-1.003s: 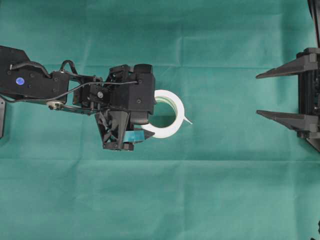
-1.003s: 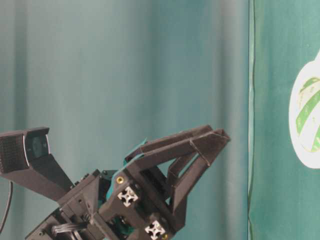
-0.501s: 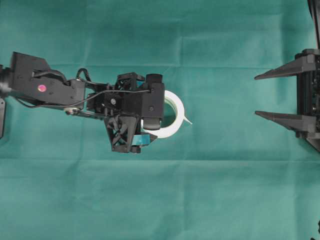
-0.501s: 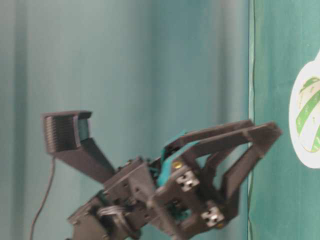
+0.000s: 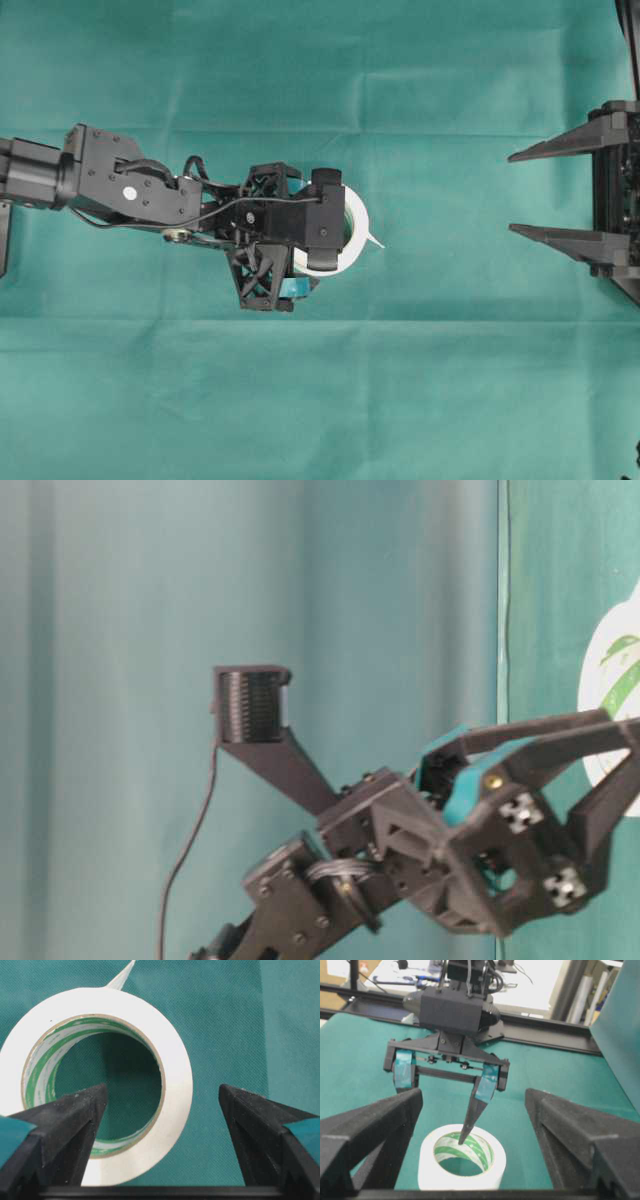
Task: Peel off the duct tape with your right arm.
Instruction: 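Lower the left gripper over the roll and pinch its rim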
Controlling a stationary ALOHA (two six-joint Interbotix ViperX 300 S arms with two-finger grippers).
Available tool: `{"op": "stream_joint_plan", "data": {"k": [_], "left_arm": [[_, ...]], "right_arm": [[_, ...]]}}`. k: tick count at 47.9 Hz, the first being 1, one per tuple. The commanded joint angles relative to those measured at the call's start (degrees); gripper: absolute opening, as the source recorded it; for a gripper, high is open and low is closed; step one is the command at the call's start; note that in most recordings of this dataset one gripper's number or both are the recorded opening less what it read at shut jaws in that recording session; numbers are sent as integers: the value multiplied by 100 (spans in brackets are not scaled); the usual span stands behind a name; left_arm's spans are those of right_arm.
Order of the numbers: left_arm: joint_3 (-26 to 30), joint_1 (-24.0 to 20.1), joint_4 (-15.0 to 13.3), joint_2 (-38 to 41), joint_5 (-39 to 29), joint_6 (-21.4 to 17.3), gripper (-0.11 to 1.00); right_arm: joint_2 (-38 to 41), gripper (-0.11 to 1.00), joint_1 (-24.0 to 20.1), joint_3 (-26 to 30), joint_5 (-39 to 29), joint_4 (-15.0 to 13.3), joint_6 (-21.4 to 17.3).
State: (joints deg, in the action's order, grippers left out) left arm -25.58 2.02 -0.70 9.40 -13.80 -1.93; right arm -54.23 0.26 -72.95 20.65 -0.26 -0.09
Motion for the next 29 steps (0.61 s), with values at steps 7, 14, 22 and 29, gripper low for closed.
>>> {"op": "stream_joint_plan", "data": {"k": [7, 14, 22, 29], "left_arm": [[132, 35, -9, 132, 220, 9, 93], [141, 35, -9, 290, 360, -9, 93], [141, 35, -9, 448, 466, -9, 93], [132, 35, -9, 536, 466, 0, 93]], "right_arm": [[35, 76, 9, 53, 62, -9, -9], [35, 76, 9, 62, 70, -9, -9], [26, 76, 9, 53, 70, -9, -9], [26, 76, 9, 35, 70, -9, -9]]}}
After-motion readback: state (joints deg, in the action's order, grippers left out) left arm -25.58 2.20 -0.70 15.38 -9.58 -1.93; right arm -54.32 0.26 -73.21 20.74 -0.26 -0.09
